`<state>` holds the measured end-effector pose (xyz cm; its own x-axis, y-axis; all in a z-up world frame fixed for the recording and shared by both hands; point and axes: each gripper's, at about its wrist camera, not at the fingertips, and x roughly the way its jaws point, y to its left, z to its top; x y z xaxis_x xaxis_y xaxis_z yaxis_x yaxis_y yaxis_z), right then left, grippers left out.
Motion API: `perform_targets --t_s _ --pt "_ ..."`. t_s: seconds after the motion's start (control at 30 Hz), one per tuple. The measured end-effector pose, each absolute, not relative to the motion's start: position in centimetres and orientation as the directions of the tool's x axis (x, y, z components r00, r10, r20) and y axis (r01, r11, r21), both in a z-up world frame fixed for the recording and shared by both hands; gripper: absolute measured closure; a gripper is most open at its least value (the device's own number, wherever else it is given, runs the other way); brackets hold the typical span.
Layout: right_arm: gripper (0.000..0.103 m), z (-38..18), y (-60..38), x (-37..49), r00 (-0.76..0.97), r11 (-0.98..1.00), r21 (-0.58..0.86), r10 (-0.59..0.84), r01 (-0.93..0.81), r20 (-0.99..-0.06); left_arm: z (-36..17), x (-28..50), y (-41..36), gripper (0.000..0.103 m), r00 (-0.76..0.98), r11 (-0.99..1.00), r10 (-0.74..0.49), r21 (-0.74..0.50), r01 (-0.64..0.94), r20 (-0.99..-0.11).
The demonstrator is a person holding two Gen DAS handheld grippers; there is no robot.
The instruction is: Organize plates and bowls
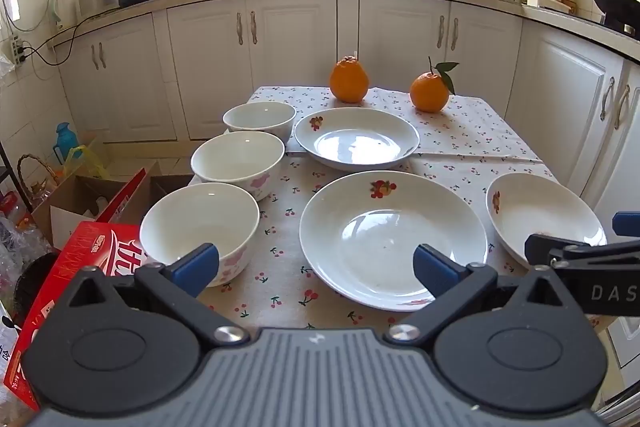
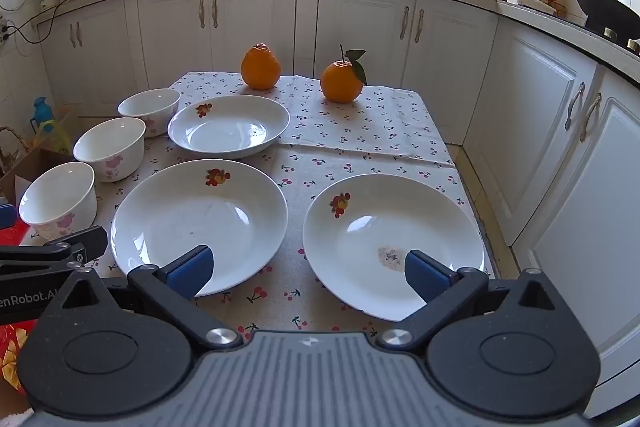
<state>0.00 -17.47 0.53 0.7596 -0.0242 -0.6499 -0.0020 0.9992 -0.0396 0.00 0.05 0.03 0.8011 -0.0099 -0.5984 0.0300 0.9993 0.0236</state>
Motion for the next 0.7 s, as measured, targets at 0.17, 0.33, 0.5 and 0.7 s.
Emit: perform_targets --t_s 0.17,0.33,0.5,0.7 --pt "0.000 0.53 -17.44 -0.01 0.759 0.999 -0.042 -0.025 -0.003 -0.651 0.06 -0.01 0.05 0.001 0.802 0.999 -0.005 0.030 0.028 -0.598" --pt "0.000 0.57 -17.32 -0.14 0.760 0.999 -0.045 -0.028 -0.001 -0.650 0.07 -0.03 0.04 0.001 0.803 0.999 -0.004 0.031 0.029 -0.596" --pt "0.000 0.55 -17.42 -0.14 0.760 0.999 -0.045 -0.028 -0.001 -0.650 0.05 -0.04 0.02 0.001 0.803 0.999 -0.005 0.032 0.030 -0.595" --pt "0.000 0.57 -17.37 -0.01 0.760 0.999 -0.045 -0.029 -0.001 -0.649 0.05 -0.04 0.00 0.001 0.804 0.999 -0.004 0.033 0.029 -0.595"
